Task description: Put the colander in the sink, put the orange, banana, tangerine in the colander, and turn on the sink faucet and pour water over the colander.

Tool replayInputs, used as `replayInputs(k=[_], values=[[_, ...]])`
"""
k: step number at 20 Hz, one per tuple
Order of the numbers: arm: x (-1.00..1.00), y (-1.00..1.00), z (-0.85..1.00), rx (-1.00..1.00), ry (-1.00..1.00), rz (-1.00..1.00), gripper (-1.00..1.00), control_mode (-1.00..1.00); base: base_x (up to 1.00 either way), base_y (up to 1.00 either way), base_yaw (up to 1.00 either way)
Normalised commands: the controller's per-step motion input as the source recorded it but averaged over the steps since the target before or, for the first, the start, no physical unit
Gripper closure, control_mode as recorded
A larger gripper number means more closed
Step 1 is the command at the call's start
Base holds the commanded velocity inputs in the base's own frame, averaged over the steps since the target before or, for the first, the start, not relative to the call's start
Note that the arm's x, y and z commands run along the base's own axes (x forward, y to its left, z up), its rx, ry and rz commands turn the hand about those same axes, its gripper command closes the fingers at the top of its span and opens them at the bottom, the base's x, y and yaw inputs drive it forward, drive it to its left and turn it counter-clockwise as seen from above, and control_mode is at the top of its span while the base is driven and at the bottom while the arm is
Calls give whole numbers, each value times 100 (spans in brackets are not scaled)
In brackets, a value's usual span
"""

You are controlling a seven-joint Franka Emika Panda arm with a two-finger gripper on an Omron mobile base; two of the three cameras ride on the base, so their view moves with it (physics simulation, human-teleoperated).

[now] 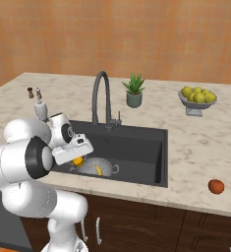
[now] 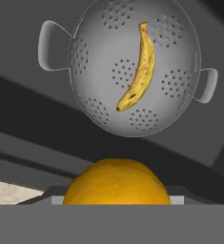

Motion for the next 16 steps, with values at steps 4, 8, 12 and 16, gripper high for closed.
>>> replayInputs(k=[4,8,12,16], values=[[2,-2,-33,0,0,5,100,-100,0,0,0],[5,-6,-27,0,5,4,100,-100,0,0,0],[8,-6,-14,0,7,2,100,-100,0,0,0],[10,-5,-7,0,7,1,100,-100,0,0,0]])
